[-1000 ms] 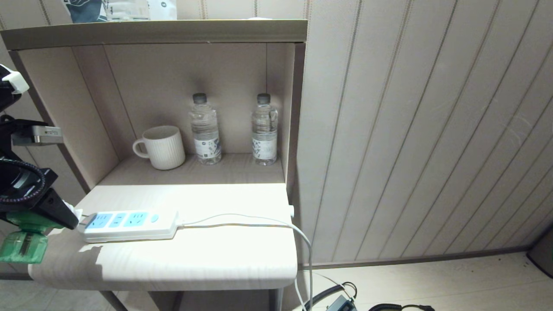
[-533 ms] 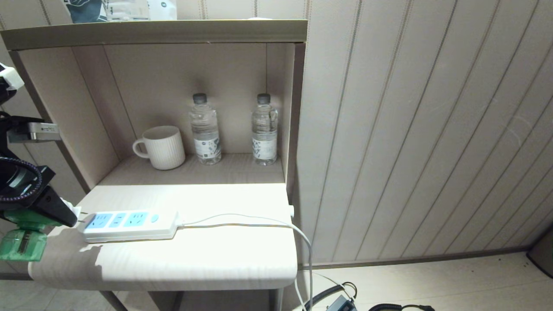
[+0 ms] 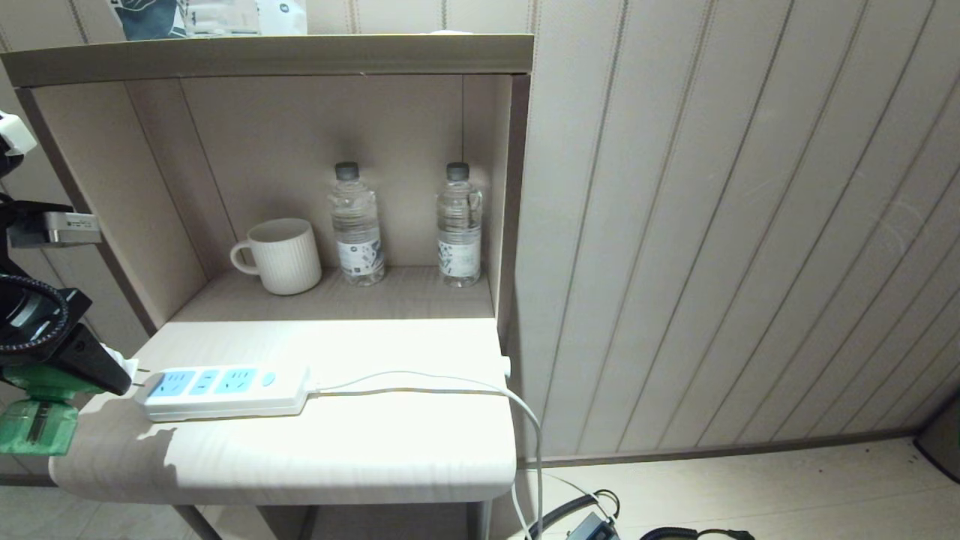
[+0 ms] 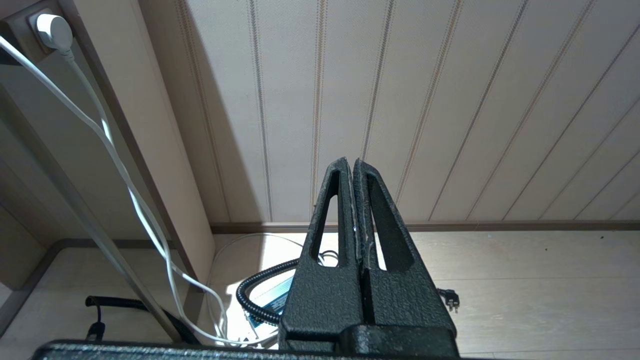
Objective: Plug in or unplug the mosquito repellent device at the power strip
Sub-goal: Insert the plug into the socket
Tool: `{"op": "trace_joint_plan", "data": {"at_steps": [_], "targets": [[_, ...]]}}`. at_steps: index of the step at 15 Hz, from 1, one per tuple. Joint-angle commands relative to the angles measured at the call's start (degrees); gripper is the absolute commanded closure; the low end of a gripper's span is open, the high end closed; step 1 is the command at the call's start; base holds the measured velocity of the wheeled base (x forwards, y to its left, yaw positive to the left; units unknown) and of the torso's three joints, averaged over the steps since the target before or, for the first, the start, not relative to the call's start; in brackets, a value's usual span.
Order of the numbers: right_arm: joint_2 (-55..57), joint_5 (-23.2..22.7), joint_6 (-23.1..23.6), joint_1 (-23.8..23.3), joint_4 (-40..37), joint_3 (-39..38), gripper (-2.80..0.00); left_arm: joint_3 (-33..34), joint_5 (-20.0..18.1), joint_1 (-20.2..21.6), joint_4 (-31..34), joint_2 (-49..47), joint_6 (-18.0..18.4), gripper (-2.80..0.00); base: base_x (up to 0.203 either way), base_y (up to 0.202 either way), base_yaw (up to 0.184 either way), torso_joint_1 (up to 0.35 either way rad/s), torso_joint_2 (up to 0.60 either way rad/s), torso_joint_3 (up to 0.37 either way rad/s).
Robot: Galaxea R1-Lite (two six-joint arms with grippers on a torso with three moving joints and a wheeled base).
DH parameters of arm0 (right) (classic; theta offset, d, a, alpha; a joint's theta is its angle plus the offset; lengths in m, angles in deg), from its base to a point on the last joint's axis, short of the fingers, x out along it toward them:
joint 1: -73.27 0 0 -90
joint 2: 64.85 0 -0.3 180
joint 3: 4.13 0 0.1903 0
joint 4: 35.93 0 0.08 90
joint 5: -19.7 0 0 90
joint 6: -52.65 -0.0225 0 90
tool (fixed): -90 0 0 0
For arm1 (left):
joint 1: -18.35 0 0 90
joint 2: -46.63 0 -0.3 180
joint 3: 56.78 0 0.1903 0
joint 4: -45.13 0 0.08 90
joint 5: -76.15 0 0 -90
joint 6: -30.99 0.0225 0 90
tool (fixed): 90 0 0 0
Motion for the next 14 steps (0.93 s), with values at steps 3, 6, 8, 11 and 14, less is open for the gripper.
{"op": "trace_joint_plan", "data": {"at_steps": [3,6,8,11,14], "targets": [[0.0,0.0,0.0,0.0,0.0,0.0,0.00,0.1,0.0,0.0,1.0,-1.3,-0.3,0.00,0.000,0.000,0.000,0.000,0.00,0.000],[0.0,0.0,0.0,0.0,0.0,0.0,0.00,-0.5,-0.3,0.0,0.9,-2.2,-0.4,0.00,0.000,0.000,0.000,0.000,0.00,0.000],[0.0,0.0,0.0,0.0,0.0,0.0,0.00,-0.5,-0.6,0.0,1.0,-1.5,-0.4,0.00,0.000,0.000,0.000,0.000,0.00,0.000],[0.0,0.0,0.0,0.0,0.0,0.0,0.00,-1.4,-0.7,-0.6,1.2,-1.0,-0.5,0.00,0.000,0.000,0.000,0.000,0.00,0.000],[0.0,0.0,0.0,0.0,0.0,0.0,0.00,-0.8,-0.3,-0.6,1.5,-0.5,-0.6,0.00,0.000,0.000,0.000,0.000,0.00,0.000]]}}
